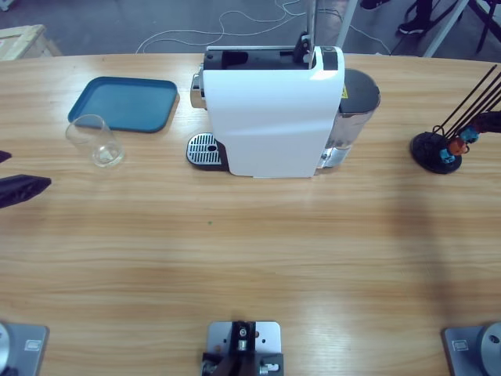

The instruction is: Pour coffee

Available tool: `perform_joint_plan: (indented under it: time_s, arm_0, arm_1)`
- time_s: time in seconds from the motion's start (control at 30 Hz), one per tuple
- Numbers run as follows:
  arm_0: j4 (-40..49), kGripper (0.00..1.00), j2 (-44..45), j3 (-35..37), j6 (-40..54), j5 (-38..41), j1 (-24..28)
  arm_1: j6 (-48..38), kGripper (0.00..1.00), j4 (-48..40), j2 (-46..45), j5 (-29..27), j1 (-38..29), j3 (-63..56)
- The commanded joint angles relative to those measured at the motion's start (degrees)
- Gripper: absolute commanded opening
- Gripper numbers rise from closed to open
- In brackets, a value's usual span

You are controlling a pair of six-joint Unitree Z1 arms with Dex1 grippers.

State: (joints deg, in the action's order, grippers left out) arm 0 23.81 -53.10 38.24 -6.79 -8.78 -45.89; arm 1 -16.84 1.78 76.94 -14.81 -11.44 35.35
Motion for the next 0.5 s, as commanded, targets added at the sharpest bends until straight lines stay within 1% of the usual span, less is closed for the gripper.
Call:
perform_joint_plan:
  time_s: [0.03, 0.33, 0.37, 0.4, 0.43, 0.47, 0.5]
  arm_0:
    - [-0.77, 0.89, 1.15, -2.47, 0.46, -1.07, -0.42]
    - [-0.79, 0.889, 1.38, -2.47, 0.46, -1.07, -0.42]
    - [-0.79, 0.885, 1.42, -2.5, 0.46, -1.07, -0.42]
    - [-0.79, 0.885, 1.42, -2.54, 0.46, -1.07, -0.42]
    - [-0.79, 0.885, 1.45, -2.56, 0.46, -1.07, -0.42]
    - [-0.79, 0.885, 1.51, -2.56, 0.46, -1.07, -0.42]
    - [-0.79, 0.885, 1.51, -2.56, 0.53, -1.07, -0.42]
  arm_1:
    - [-0.91, 0.352, -2.51, 3.52, -1.27, 0.42, -2.03]
    - [-1.0, 0.341, -4.15, 4.91, -2.08, 0.39, -2.21]
    - [-1.05, 0.329, -4.15, 5.06, -2.27, 0.42, -2.21]
    - [-1.09, 0.298, -4.15, 5.12, -2.46, 0.44, -2.21]
    - [-1.12, 0.289, -4.18, 5.17, -2.76, 0.44, -2.21]
    - [-1.32, 0.24, -4.24, 5.29, -3.13, 0.46, -2.21]
    - [-1.67, 0.165, -4.22, 5.43, -3.64, 0.46, -2.26]
